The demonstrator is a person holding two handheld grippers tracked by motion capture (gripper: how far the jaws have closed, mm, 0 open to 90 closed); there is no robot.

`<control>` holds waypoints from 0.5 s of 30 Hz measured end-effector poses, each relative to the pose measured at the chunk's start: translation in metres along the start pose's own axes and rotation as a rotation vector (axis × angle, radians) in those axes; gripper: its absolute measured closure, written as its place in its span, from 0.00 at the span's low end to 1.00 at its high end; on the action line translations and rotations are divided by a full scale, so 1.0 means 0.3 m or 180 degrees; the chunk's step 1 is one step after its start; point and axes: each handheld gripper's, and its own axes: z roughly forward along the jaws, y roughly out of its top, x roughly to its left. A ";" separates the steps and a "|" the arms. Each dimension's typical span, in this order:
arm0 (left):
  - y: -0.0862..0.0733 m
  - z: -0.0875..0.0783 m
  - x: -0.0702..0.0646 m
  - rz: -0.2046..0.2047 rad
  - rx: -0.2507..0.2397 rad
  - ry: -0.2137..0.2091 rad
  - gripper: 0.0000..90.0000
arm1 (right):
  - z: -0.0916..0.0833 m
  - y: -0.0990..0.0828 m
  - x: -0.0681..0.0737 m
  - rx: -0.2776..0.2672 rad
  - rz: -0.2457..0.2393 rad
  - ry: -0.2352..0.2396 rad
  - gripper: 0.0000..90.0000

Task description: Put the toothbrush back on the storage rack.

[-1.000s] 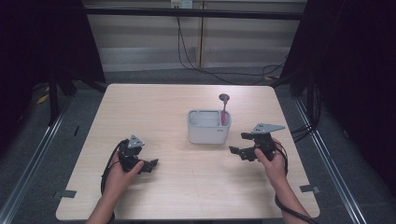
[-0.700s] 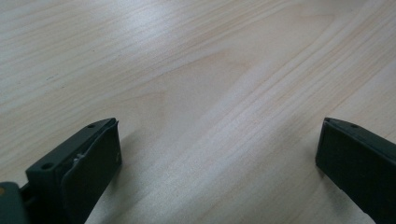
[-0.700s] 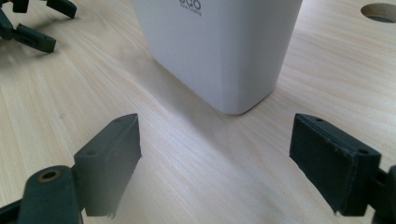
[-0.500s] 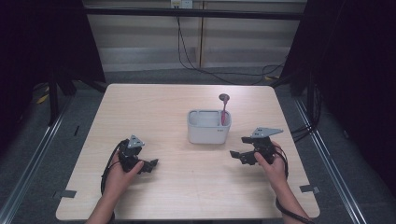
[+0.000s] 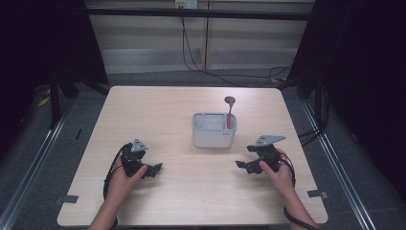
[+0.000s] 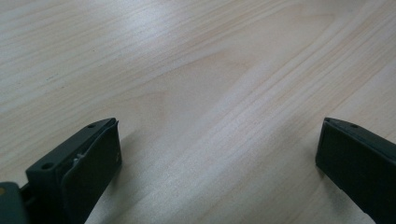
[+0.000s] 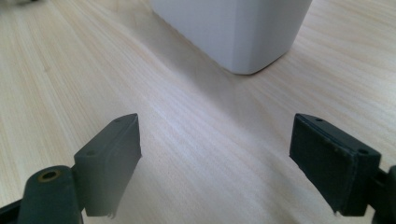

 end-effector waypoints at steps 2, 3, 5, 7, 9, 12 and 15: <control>0.000 0.000 0.000 0.0001 0.0001 -0.0001 0.00 | 0.005 -0.003 0.003 0.0055 -0.0041 0.0004 0.18; 0.000 0.000 0.000 0.0000 0.0000 0.0000 0.00 | 0.011 -0.007 0.006 0.0105 -0.0054 0.0016 0.18; 0.000 0.000 0.000 0.0002 -0.0001 0.0002 0.00 | 0.013 -0.008 0.005 0.0120 -0.0070 0.0029 0.18; 0.000 0.000 0.000 0.0000 0.0001 -0.0001 0.00 | 0.016 -0.013 0.005 0.0146 -0.0080 0.0026 0.18; 0.000 0.000 0.000 0.0001 0.0000 -0.0001 0.00 | 0.017 -0.019 0.002 0.0179 -0.0090 0.0031 0.18; 0.000 0.000 0.000 0.0001 0.0001 -0.0001 0.00 | 0.020 -0.026 0.001 0.0217 -0.0085 0.0026 0.18; 0.000 0.000 0.000 0.0001 0.0001 0.0000 0.00 | 0.025 -0.033 0.000 0.0266 -0.0097 0.0035 0.18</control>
